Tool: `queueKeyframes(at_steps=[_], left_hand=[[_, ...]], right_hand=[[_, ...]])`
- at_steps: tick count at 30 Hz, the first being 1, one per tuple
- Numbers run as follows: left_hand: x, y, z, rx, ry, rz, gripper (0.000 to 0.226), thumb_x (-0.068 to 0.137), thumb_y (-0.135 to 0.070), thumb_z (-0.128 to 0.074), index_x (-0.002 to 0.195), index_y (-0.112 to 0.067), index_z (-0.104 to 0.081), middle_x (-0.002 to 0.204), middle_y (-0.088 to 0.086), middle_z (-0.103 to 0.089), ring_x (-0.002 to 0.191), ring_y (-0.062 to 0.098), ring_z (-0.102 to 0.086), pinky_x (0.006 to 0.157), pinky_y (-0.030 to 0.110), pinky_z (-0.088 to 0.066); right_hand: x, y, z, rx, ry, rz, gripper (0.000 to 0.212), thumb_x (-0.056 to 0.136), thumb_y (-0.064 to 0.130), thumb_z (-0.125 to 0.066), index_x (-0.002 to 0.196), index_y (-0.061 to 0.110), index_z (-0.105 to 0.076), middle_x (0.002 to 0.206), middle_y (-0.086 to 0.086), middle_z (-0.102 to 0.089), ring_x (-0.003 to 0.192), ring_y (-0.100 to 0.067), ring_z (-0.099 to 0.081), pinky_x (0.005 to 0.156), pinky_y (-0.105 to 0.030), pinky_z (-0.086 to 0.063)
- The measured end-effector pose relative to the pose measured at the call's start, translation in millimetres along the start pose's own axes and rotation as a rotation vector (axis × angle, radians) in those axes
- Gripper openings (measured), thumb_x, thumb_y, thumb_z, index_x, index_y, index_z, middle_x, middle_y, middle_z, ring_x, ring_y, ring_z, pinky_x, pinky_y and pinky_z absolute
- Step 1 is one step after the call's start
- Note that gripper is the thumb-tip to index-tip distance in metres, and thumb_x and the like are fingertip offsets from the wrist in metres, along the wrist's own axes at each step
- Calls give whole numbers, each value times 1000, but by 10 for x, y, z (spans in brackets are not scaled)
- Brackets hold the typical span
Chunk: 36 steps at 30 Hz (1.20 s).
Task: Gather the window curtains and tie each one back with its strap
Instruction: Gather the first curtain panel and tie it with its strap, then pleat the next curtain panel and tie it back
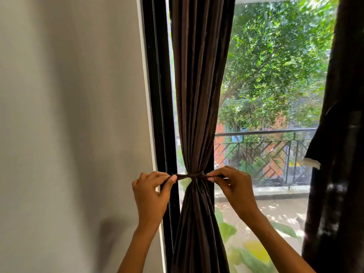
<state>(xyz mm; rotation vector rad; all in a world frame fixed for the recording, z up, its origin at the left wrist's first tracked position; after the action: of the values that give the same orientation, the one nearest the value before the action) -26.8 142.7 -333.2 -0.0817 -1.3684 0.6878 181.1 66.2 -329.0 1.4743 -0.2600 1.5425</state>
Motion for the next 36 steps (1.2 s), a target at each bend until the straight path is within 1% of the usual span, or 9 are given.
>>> queueKeyframes(at_steps=[2,5,11,14,17,21,25,32,36], left_hand=[[-29,-32,-30,-41,20,17,22,83,-45,-65,77,-25,-73,74,-19,-63,73,3,-55,69,36,-49],[-72,-70,-50,-73,55,-5,17,85,-38,-65,82,-22,-72,77,-17,-62,73,4,-57,62,23,-51],[-156,-347,4,-28,57,-70,24,84,-50,-60,91,-28,-67,87,-20,-60,84,-1,-56,67,7,-45],[-167,-590,29,-11,-35,-127,27,84,-42,-62,102,-23,-67,99,-16,-62,95,-2,-53,80,7,-44],[-175,-990,-39,-33,-99,-199,17,90,-27,-61,103,-17,-67,100,-9,-65,95,1,-53,84,10,-42],[-144,-1659,-306,-115,-70,-240,14,92,-18,-61,102,-13,-67,99,-4,-66,95,11,-56,83,19,-44],[-36,-2499,-760,-208,-52,-231,16,88,-23,-60,100,-13,-67,96,0,-68,91,22,-62,80,30,-45],[396,-4050,-1552,-393,-76,-191,24,83,-37,-57,96,-20,-66,89,-4,-68,83,19,-64,74,36,-50],[875,-4613,-1759,-372,-96,-168,14,87,-29,-65,93,-16,-66,87,-1,-69,81,21,-63,72,34,-49]], right_hand=[[-38,11,-11,12,-27,-19,16,78,0,-73,83,15,-74,78,9,-68,75,-3,-66,65,-21,-55],[-118,52,-35,3,-21,-32,13,82,1,-69,86,13,-71,82,7,-65,78,-4,-63,68,-15,-52],[-282,91,90,-172,51,-70,18,85,20,-68,102,25,-67,96,16,-65,85,-3,-64,70,-33,-57],[-295,132,290,-277,-16,-67,17,86,22,-68,103,25,-67,99,13,-66,82,-11,-66,68,-39,-57],[-257,134,634,-259,-57,-81,13,86,22,-68,99,22,-70,97,7,-69,78,-18,-68,67,-44,-57],[-121,102,1348,-279,-131,-85,9,87,22,-66,93,20,-71,92,5,-72,82,-17,-69,71,-45,-57],[121,125,2446,-341,-245,-34,10,84,19,-66,92,21,-71,86,6,-73,78,-14,-70,67,-43,-57],[763,287,4500,-422,-492,92,3,84,20,-69,83,19,-72,75,3,-73,68,-9,-67,65,-34,-54],[1286,387,5195,-432,-573,105,5,83,22,-69,83,18,-72,70,4,-69,67,-15,-65,64,-35,-50]])
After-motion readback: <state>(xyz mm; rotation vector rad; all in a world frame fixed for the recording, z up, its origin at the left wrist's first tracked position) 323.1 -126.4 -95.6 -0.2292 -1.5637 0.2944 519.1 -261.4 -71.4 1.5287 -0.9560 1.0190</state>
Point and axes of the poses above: each hand's wrist, its own x-axis towards the middle knuckle, its own z-axis out of the back of the hand, y = z × x, the point moved 5 cm from there along x, towards the middle knuckle
